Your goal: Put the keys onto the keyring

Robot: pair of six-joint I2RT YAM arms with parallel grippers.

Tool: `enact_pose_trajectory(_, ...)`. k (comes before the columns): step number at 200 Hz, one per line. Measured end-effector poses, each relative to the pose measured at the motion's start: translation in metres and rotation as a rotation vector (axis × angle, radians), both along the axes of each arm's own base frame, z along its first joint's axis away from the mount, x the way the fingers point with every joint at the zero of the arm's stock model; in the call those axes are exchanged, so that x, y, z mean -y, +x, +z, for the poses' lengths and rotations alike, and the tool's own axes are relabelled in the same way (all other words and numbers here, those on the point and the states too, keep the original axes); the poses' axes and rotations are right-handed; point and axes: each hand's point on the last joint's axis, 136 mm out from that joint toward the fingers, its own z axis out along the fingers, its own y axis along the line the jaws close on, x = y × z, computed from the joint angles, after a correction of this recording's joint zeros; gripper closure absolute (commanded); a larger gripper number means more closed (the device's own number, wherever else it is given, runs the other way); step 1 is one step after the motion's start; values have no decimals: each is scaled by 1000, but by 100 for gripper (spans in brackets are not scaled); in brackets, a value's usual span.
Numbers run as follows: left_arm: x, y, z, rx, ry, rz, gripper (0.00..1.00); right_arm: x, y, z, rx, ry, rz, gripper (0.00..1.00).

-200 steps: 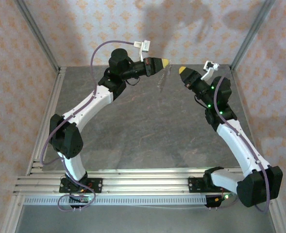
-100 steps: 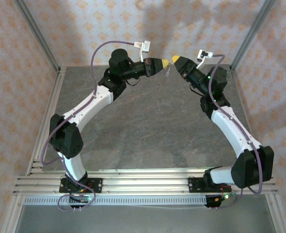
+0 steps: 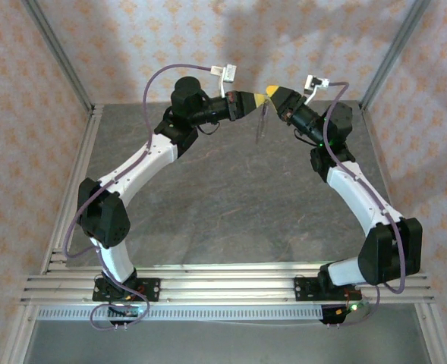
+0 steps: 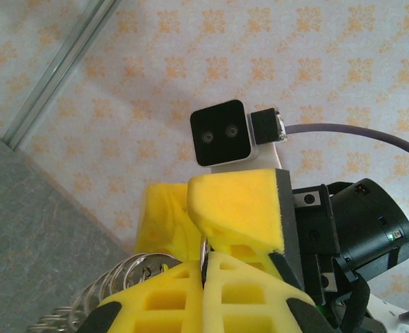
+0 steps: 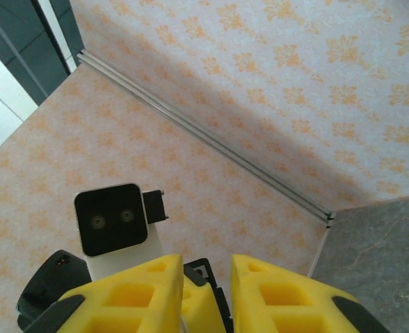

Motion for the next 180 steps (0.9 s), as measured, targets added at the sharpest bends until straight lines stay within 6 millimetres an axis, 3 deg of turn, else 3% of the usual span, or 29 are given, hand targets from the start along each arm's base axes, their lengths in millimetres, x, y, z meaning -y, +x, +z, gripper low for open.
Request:
enact_pose_trajectory(45,0,0,0,0,0,0,100,-2,-4,3,14,7,22,74)
enact_pose_trajectory(94,0,0,-1,-3,1,0,100,-2,-5,-7,-1,2,24,75)
enact_pose_trajectory(132,0,0,-1,-3,2,0,100,-1,-11,-5,11,-2,24,85)
enact_pose_trajectory(180,0,0,-1,-4,2,1,100,-2,-12,-8,8,-8,30,78)
